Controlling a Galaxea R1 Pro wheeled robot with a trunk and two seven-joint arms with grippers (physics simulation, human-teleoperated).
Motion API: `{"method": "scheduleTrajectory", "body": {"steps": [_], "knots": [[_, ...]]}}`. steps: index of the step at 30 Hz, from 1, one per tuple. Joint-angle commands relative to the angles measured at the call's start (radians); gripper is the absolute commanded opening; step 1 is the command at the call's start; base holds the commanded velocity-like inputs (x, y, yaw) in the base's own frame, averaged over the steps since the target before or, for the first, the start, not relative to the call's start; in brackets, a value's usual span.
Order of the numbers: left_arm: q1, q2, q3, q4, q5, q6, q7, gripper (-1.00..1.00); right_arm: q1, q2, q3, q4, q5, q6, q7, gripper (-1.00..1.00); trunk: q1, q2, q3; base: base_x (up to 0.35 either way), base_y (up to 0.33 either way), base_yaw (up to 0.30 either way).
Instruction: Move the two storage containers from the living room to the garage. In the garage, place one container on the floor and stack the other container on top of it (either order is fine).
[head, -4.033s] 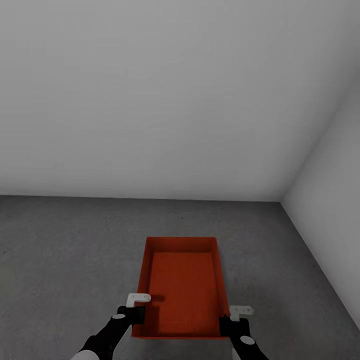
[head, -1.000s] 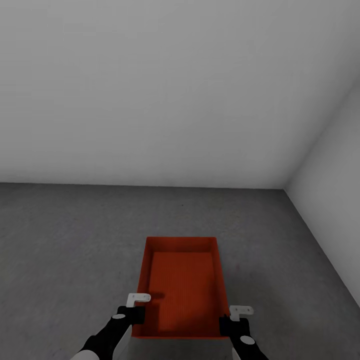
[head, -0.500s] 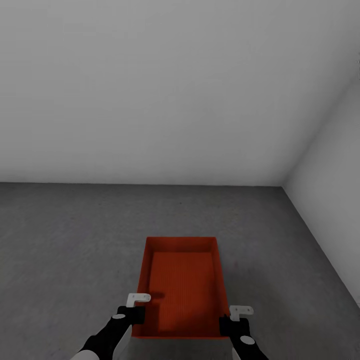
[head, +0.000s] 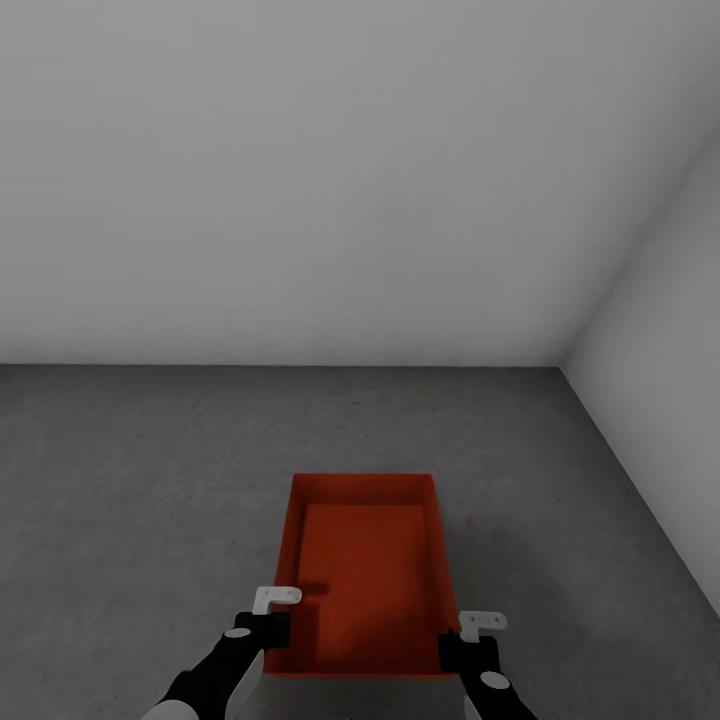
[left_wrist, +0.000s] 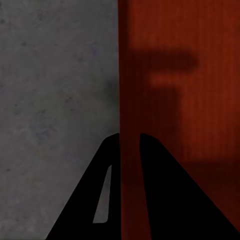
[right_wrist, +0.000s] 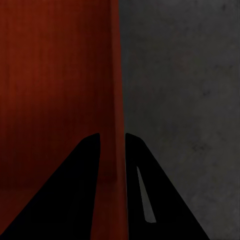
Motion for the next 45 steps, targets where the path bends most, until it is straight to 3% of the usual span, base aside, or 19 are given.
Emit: {"method": "scheduleTrajectory", "body": {"steps": [1, 45], "knots": [[0.001, -0.036, -0.02, -0.005, -0.001, 0.005, -0.039, -1.0, -0.001, 0.002, -0.019, 0.004, 0.002, -0.002, -0.013, -1.0, 0.0, 0.0, -0.001, 0.0, 0.0, -0.004], [0.001, -0.038, -0.021, -0.005, -0.001, 0.005, -0.039, -1.0, -0.001, 0.002, -0.021, 0.004, 0.002, -0.002, -0.013, -1.0, 0.0, 0.0, -0.016, 0.0, 0.0, 0.0]]}}
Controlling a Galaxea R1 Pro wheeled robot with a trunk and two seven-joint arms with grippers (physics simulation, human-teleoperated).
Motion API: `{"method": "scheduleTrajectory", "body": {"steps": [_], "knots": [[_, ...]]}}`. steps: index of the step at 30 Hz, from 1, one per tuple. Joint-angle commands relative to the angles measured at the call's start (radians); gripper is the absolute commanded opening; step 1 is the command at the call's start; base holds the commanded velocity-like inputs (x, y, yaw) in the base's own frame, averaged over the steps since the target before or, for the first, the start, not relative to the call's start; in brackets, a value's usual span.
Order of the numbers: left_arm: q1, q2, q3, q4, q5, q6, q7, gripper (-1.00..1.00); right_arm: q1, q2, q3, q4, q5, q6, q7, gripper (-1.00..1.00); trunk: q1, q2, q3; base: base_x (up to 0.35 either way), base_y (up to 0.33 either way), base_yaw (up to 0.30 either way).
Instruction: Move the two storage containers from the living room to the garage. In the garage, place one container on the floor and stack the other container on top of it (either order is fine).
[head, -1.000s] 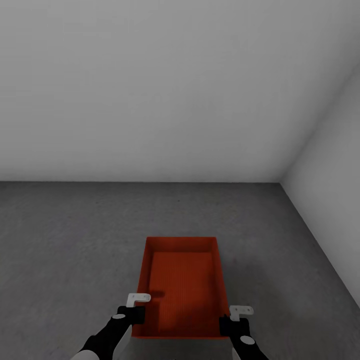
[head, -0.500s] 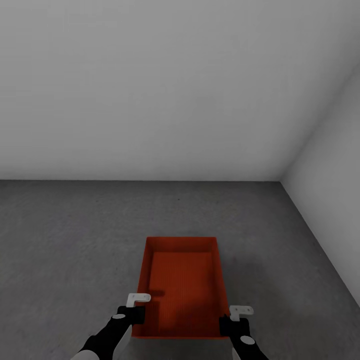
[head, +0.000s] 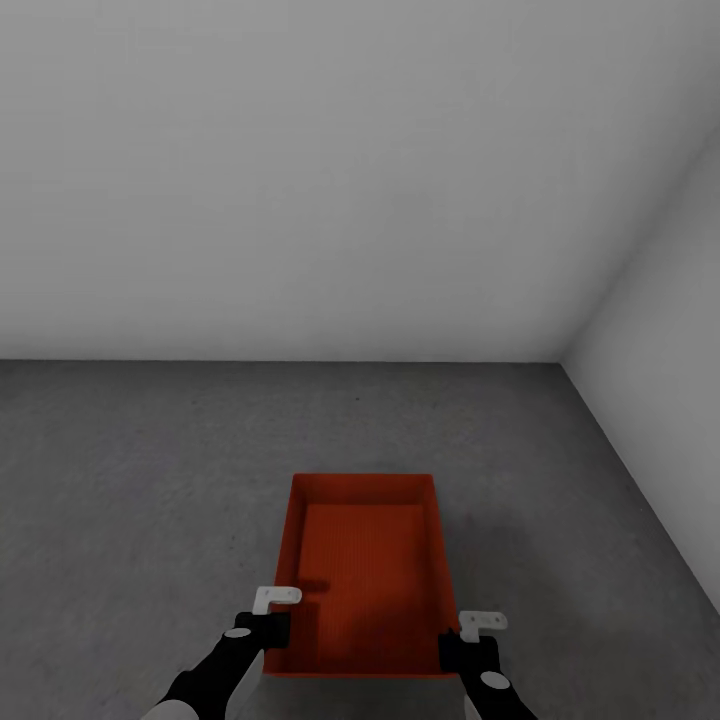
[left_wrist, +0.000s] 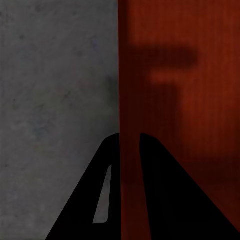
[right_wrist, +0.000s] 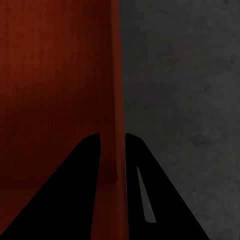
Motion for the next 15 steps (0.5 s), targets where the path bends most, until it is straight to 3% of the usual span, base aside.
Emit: {"method": "scheduleTrajectory", "body": {"steps": [1, 15], "knots": [[0.001, -0.037, -0.02, -0.005, -0.001, 0.005, -0.04, -1.0, -0.001, 0.002, -0.02, 0.004, 0.002, -0.001, -0.014, -1.0, 0.0, 0.0, -0.001, 0.0, 0.0, 0.0], [0.001, -0.037, -0.02, -0.005, -0.001, 0.005, -0.041, -1.0, -0.001, 0.002, -0.019, 0.004, 0.002, -0.001, -0.013, -1.0, 0.0, 0.0, -0.001, 0.0, 0.0, 0.0]]}}
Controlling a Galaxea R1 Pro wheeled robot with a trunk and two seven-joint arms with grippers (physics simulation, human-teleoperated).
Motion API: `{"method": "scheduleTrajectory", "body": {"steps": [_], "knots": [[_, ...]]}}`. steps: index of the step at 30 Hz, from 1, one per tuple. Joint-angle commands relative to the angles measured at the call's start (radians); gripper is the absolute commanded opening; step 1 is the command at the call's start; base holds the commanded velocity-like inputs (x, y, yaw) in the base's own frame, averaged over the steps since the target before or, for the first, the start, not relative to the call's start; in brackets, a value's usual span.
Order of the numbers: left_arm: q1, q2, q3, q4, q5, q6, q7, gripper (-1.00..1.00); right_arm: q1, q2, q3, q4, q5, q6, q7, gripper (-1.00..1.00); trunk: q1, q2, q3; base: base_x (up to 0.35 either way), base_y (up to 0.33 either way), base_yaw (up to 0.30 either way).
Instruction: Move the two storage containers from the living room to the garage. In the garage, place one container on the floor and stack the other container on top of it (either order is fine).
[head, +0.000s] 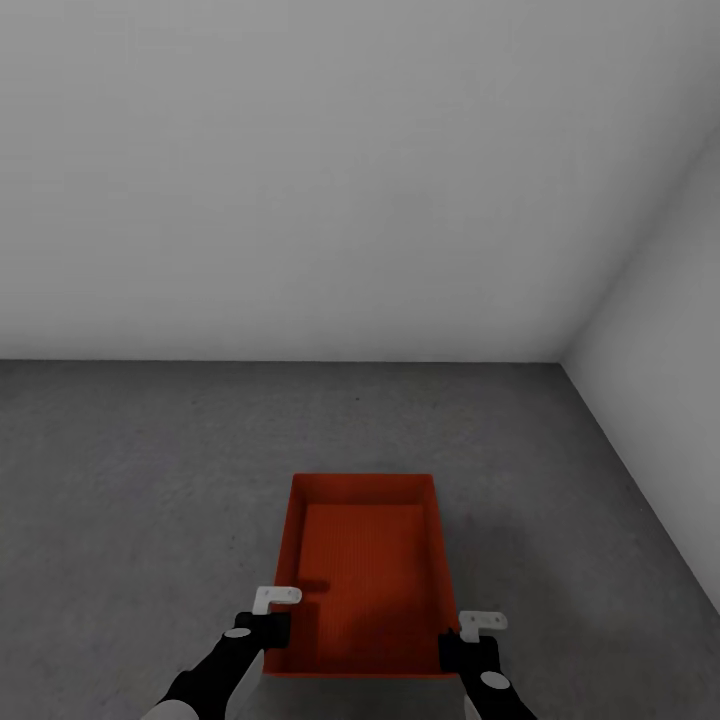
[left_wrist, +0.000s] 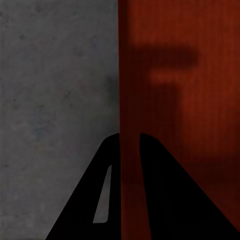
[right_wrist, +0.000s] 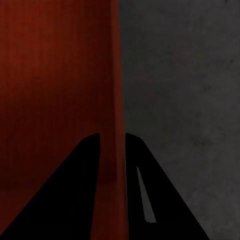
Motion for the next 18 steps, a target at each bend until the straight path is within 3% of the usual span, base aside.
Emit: {"method": "scheduleTrajectory", "body": {"steps": [1, 8, 18], "knots": [[0.001, -0.037, -0.02, -0.005, -0.001, 0.005, -0.04, -1.0, -0.001, 0.002, -0.02, 0.004, 0.002, -0.001, -0.013, -1.0, 0.0, 0.0, -0.001, 0.0, 0.0, 0.0], [0.001, -0.037, -0.02, -0.005, -0.001, 0.005, -0.041, -1.0, -0.001, 0.002, -0.019, 0.004, 0.002, -0.001, -0.013, -1.0, 0.0, 0.0, -0.001, 0.0, 0.0, 0.0], [0.001, -0.037, -0.02, -0.003, -0.001, 0.005, -0.041, -1.0, -0.001, 0.002, -0.019, 0.004, 0.002, -0.001, -0.013, -1.0, 0.038, -0.07, -0.032, 0.0, 0.0, 0.0]]}}
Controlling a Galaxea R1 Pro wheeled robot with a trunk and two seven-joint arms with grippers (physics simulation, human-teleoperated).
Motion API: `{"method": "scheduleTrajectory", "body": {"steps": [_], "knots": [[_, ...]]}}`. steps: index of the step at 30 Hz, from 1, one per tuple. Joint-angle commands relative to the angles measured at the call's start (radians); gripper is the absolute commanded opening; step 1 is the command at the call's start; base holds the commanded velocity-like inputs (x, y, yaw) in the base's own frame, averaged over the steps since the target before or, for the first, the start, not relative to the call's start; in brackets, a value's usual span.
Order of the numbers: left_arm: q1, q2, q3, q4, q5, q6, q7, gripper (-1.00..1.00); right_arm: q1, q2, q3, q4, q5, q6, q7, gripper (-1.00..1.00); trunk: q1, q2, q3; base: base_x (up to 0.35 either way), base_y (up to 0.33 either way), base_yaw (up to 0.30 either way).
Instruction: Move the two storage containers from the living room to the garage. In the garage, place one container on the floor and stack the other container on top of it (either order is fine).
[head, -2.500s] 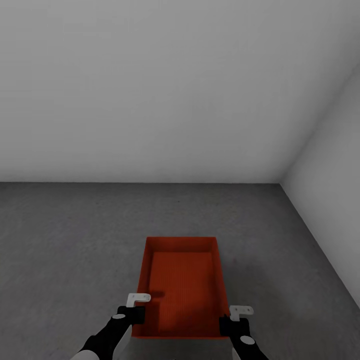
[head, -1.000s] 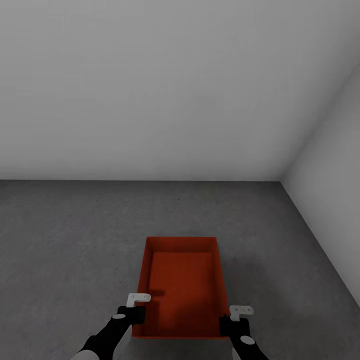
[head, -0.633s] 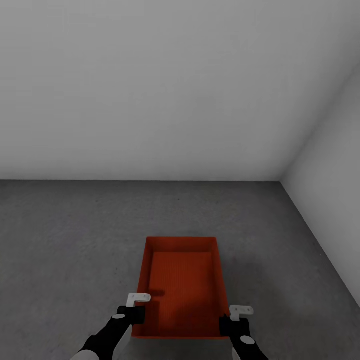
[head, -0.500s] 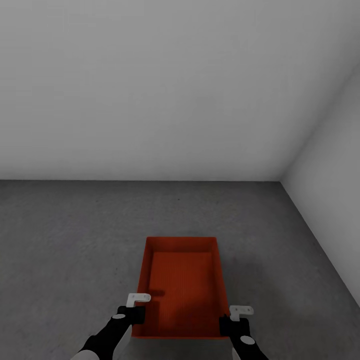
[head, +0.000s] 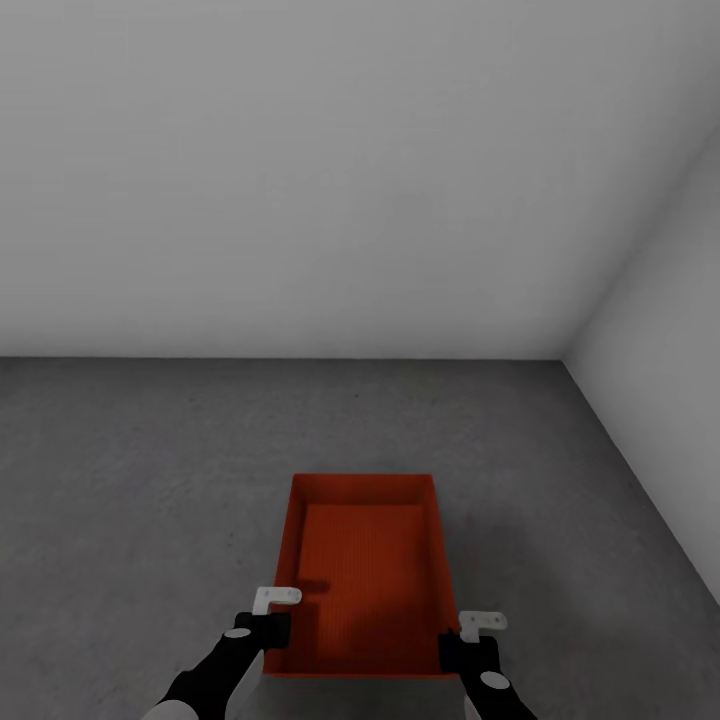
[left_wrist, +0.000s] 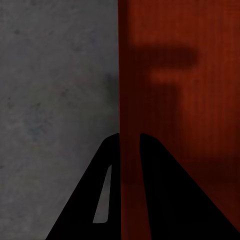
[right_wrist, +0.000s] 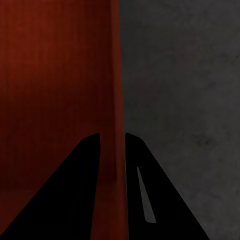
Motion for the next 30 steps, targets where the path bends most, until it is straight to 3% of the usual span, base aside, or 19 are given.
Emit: {"method": "scheduleTrajectory", "body": {"steps": [1, 21, 30], "knots": [[0.001, -0.038, -0.02, -0.005, -0.001, 0.005, -0.041, -1.0, -0.001, 0.002, -0.02, 0.004, 0.002, -0.003, -0.013, -1.0, 0.004, -0.008, -0.004, 0.0, 0.0, 0.0], [0.001, -0.038, -0.021, -0.005, -0.001, 0.004, -0.041, -1.0, -0.001, 0.002, -0.02, 0.004, 0.002, -0.003, -0.013, -1.0, 0.08, -0.148, -0.066, 0.0, 0.0, 0.0], [0.001, -0.038, -0.021, -0.005, -0.001, 0.005, -0.04, -1.0, -0.001, 0.002, -0.02, 0.004, 0.002, -0.003, -0.013, -1.0, 0.08, -0.148, -0.066, 0.0, 0.0, 0.0]]}}
